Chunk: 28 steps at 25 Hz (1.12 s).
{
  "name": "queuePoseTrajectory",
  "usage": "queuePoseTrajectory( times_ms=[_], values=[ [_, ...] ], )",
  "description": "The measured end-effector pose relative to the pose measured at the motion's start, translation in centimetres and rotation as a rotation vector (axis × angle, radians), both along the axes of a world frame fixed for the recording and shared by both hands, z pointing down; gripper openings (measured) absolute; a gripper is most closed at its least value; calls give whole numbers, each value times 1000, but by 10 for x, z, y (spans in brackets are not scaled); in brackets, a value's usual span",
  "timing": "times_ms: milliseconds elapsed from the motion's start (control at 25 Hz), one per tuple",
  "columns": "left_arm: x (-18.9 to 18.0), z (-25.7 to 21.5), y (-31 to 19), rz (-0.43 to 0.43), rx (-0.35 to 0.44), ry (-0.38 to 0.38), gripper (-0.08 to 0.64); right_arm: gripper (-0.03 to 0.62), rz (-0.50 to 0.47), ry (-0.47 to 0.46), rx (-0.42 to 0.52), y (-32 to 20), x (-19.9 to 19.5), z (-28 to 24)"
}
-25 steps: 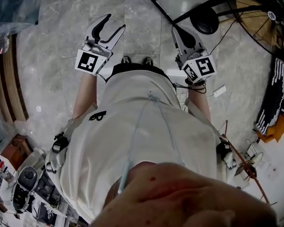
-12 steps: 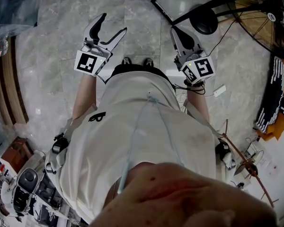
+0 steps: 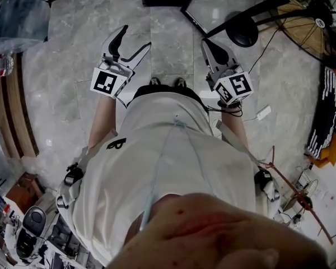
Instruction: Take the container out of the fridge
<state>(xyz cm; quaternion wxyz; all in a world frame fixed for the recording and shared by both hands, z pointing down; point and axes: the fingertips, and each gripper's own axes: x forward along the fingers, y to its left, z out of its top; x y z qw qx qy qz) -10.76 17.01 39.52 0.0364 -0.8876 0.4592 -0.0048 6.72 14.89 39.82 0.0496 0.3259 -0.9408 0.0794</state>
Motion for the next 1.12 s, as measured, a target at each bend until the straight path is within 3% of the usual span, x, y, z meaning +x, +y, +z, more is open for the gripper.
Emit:
queuePoseTrajectory(
  times_ms=[360, 520, 720, 920, 1120],
  values=[
    [-25, -2, -6, 49, -4, 59, 336, 17, 7, 12, -41, 8, -23, 13],
    [-25, -1, -20, 65, -6, 24, 336, 17, 7, 11, -49, -8, -23, 13],
    [-26, -3, -40, 56, 15, 10, 336, 17, -58, 30, -57, -30, -36, 16],
    [-32, -5, -76, 89, 11, -52, 336, 17, -114, 87, -83, -60, -48, 28],
    [-32, -13, -131, 69, -4, -23, 336, 15, -126, 69, -107, -110, -43, 28]
  ],
)
